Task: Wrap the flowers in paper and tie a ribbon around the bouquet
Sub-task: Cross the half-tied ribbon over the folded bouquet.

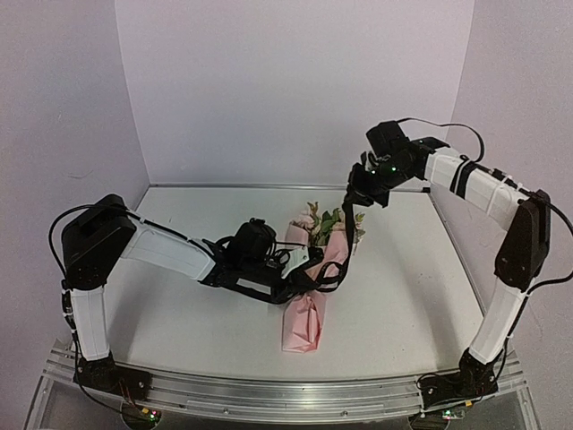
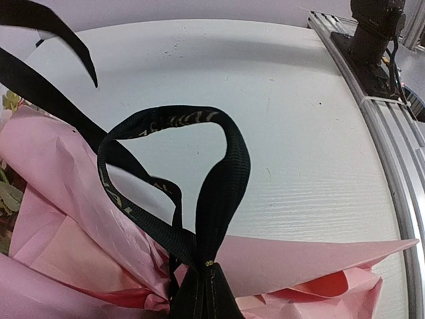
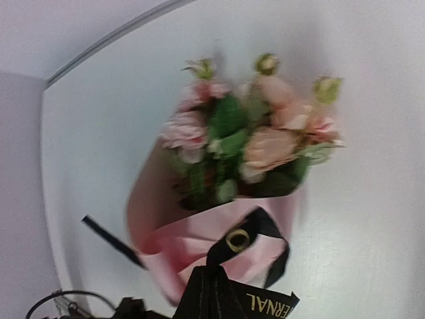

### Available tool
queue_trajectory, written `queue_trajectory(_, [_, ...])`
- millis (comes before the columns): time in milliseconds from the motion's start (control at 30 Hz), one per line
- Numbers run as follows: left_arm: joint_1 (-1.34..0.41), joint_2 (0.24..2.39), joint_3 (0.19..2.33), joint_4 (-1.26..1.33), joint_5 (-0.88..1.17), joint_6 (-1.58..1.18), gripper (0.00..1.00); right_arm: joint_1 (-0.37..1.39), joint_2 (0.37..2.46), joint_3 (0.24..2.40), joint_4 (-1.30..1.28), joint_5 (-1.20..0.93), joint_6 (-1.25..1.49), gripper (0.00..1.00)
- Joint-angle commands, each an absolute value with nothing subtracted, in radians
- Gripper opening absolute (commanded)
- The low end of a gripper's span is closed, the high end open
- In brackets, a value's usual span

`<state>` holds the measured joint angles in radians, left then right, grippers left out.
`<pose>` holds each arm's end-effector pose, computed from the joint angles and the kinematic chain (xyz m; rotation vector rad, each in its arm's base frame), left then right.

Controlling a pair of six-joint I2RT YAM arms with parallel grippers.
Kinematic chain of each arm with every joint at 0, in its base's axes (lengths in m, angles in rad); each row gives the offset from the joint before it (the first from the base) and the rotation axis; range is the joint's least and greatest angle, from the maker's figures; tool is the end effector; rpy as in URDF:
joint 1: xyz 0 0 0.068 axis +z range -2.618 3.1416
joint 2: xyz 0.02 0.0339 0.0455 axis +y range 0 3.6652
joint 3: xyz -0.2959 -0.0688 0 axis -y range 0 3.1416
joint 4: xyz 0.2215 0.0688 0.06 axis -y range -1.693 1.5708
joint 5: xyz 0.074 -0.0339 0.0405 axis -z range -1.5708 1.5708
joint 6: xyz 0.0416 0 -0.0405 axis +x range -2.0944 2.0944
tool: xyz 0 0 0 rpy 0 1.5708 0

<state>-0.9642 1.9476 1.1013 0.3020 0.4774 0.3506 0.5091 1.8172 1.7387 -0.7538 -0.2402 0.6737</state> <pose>0.2212 -0.3523 0.2051 1.5463 1.5208 -0.8642 0.3398 0.2010 0.3583 0.0906 2.5416 0.8026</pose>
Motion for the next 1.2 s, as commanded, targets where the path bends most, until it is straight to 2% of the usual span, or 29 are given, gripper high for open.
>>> queue_trajectory(0, [-0.967,1.899,1.070,0.398,0.491,0.416,0.00,0.579,1.838,1.781,-0.713,-0.457,0.762,0.00])
queue_trajectory(300, [-0.948,1.891,0.980,0.636,0.519,0.281,0.00,0.626,1.755,1.567,-0.353,-0.669,0.972,0.00])
queue_trajectory(533, [-0.945,1.877,0.904,0.800,0.523,0.224,0.01,0.670,1.688,1.561,-0.292,-0.662,1.035,0.00])
queue_trajectory(833, [-0.933,1.872,0.825,0.978,0.500,0.160,0.01,0.774,1.794,1.646,-0.166,-0.719,1.184,0.00])
queue_trajectory(933, [-0.922,1.878,0.806,1.031,0.509,0.128,0.01,0.784,1.803,1.585,-0.060,-0.742,1.252,0.00])
queue_trajectory(1167, [-0.883,1.898,0.757,1.154,0.554,0.025,0.03,0.783,1.715,1.410,-0.011,-0.759,1.244,0.00])
